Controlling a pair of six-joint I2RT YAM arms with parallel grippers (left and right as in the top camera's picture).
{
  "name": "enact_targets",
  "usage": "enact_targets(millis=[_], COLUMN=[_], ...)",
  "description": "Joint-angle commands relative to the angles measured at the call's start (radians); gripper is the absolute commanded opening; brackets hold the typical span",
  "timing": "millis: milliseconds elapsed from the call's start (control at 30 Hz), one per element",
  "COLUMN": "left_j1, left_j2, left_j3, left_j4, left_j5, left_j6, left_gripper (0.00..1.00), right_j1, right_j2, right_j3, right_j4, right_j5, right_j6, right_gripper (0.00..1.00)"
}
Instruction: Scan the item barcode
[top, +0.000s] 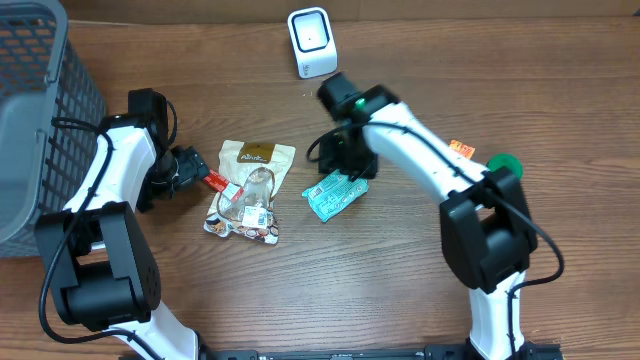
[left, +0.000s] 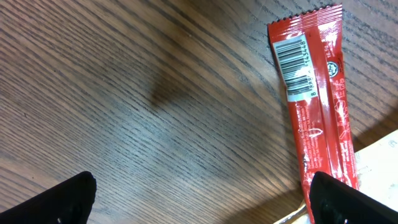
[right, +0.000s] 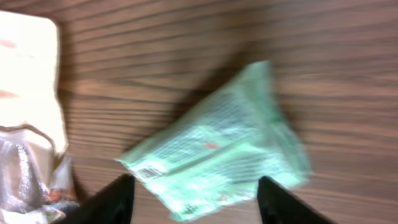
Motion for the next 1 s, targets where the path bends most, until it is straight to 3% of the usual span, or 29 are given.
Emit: enact_targets(millis=[0,233,433,967], left_j1=[0.01,0.01,0.01,0.01], left_j2=[-0.002,-0.002,-0.002,-0.002], left_j3=[0.019,0.019,0.019,0.019], left_j4=[0.002,0.002,0.002,0.001], left_j5=[-0.021,-0.021,-0.021,-0.021], left_j6=[0.014,0.014,0.014,0.014], left_gripper=[1.0,1.0,1.0,1.0], right_j1=[-0.068,-0.12,-0.12,-0.119], right_j2=[-0.042,-0.042,-0.042,-0.041], right_j3=[0.02,-0.032,-0.081,-0.241], right_j4=[-0.054,-0.08,-0.018,0.172], right_j5=[0.002,-0.002,-0.037,-0.141], right_j6=[-0.068,-0.187,-0.189,-0.188], right_gripper=[0.68,0.67,0.66,0.48])
